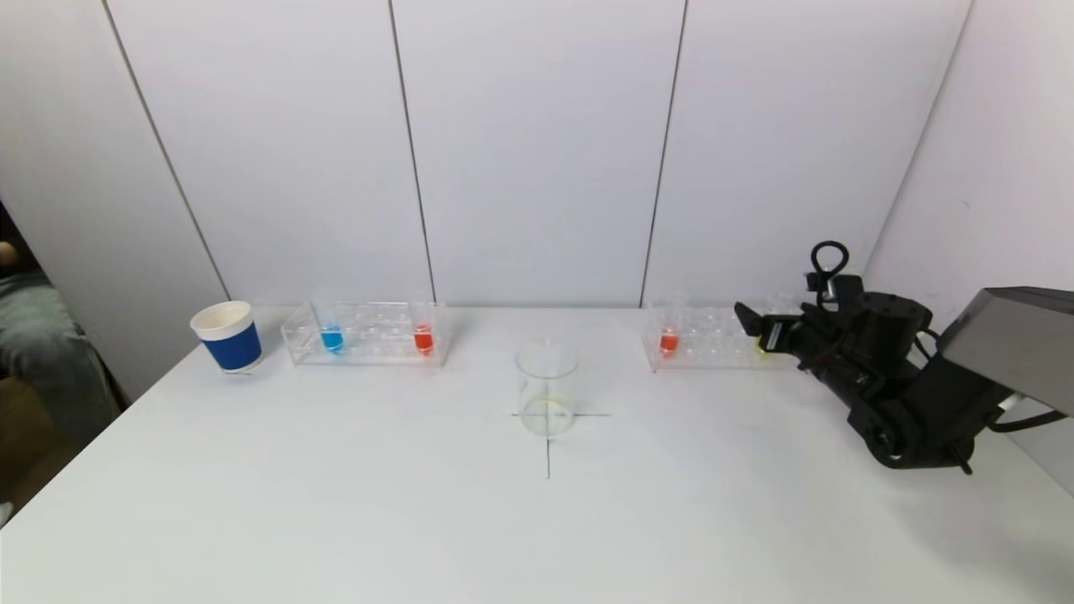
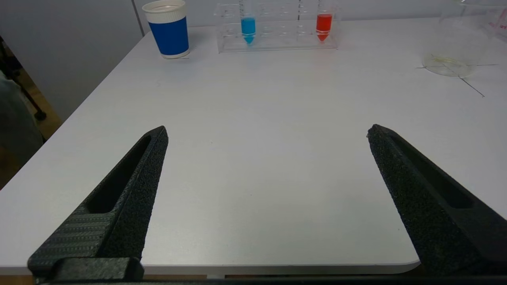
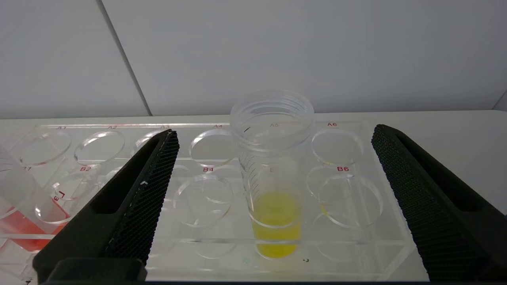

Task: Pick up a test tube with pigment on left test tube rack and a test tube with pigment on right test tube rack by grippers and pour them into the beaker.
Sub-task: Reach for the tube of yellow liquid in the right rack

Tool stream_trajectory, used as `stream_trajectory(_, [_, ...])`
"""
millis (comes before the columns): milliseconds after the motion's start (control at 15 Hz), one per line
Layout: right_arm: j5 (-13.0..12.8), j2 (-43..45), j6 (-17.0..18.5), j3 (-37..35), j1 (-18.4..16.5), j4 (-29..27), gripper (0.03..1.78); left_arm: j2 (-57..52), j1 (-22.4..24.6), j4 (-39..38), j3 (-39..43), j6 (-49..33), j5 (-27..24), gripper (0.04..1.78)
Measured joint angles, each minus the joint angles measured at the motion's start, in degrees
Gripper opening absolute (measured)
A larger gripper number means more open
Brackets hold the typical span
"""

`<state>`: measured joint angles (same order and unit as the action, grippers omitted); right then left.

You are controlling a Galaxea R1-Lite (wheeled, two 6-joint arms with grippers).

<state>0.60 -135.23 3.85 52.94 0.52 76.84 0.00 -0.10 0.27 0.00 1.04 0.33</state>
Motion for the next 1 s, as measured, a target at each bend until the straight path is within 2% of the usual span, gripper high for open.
stream_trajectory(133, [0.0,-0.1,-0.2,0.0,0.1,0.3,1.72,0.0,0.0,0.0,0.0,0.0,0.0,1.76])
stream_trajectory(333, [0.0,-0.2,-0.3,0.0,0.1,0.1,1.45,0.0,0.0,0.0,0.0,0.0,0.0,1.76])
stream_trajectory(467, [0.0,-0.2,-0.3,0.0,0.1,0.1,1.16,0.0,0.0,0.0,0.0,0.0,0.0,1.76])
stream_trajectory(667, [0.0,-0.2,-0.3,0.0,0.1,0.0,0.59,0.0,0.0,0.0,0.0,0.0,0.0,1.76])
stream_trajectory(733, [0.0,-0.2,-0.3,0.0,0.1,0.0,0.51,0.0,0.0,0.0,0.0,0.0,0.0,1.76])
stream_trajectory(1000, [-0.1,-0.2,-0.3,0.0,0.2,0.0,0.47,0.0,0.0,0.0,0.0,0.0,0.0,1.76])
